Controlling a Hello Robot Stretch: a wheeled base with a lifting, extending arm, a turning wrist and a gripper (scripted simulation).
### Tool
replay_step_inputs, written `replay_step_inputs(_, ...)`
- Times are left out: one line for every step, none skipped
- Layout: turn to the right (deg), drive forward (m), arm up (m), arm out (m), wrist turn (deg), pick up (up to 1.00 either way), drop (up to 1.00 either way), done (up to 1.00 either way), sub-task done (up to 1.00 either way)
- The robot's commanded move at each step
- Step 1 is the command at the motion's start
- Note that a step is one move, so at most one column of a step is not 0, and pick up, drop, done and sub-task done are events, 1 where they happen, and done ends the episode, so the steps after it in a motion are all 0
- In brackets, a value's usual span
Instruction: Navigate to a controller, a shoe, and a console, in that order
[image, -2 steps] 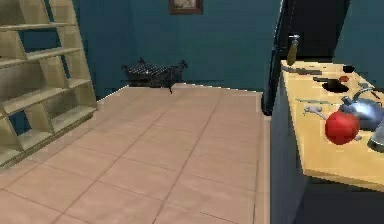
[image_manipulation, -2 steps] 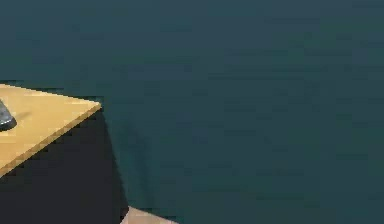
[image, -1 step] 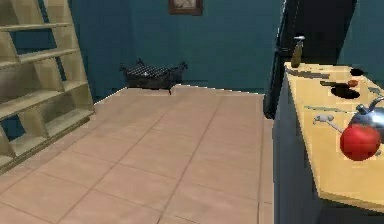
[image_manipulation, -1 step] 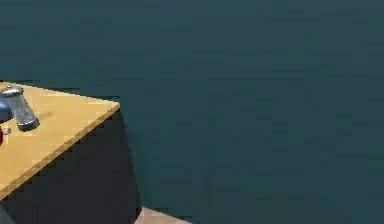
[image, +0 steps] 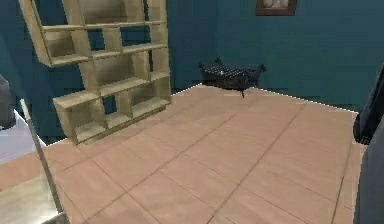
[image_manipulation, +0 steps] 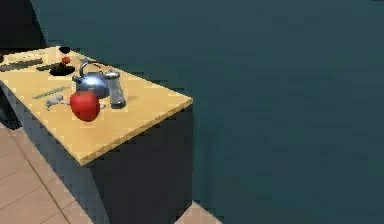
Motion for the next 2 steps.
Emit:
replay_step_inputs(0.0,0.45,0.00,0.00,0.0,0.00,0.00,0.00,0.00)
replay_step_inputs(39.0,0.00,0.00,0.00,0.0,0.00,0.00,0.00,0.00)
